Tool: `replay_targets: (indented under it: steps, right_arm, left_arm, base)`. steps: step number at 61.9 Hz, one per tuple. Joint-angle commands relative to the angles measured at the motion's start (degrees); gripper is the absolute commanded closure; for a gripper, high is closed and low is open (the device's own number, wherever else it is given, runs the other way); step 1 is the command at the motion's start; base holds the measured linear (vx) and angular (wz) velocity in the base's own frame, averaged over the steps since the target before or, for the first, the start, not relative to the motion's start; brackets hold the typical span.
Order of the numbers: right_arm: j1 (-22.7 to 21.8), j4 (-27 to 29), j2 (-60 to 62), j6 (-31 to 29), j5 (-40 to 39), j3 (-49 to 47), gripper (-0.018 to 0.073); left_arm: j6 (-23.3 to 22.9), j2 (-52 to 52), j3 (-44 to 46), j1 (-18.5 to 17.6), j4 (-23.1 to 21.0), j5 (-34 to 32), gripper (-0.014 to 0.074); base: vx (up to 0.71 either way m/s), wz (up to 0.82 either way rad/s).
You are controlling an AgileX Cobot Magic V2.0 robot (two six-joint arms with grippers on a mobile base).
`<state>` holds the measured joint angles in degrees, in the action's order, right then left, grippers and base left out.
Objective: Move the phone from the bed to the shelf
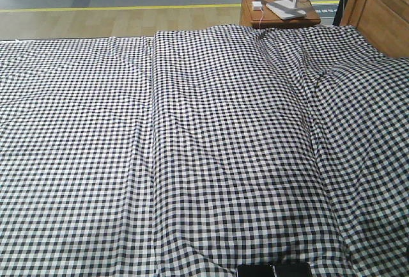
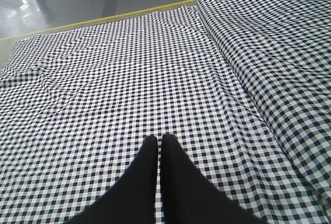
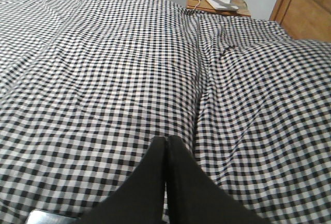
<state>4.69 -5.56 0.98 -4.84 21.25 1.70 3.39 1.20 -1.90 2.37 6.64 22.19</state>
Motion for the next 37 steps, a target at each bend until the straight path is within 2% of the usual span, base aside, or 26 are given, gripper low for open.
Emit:
replay_targets:
  steps: [1, 14, 37]
  right_arm:
    - [0.08, -1.84, 0.28, -1.55, -5.28, 0.27, 0.0564]
    - [0.08, -0.53, 0.28, -1.65, -10.17, 0.27, 0.0564]
    - [0.08, -1.09, 0.28, -0.17, -35.91, 0.27, 0.0564]
  left_arm:
    - [0.00, 0.43, -0.26, 0.04, -0.03, -4.10, 0.0595]
    - [0.00, 0.43, -0.26, 0.04, -0.03, -4.10, 0.0595]
    - [0.00, 0.43, -0.26, 0.04, -0.03, -4.10, 0.0595]
  base:
    - [0.00, 0.00]
    - [0.00, 0.00]
    - [0.00, 0.00]
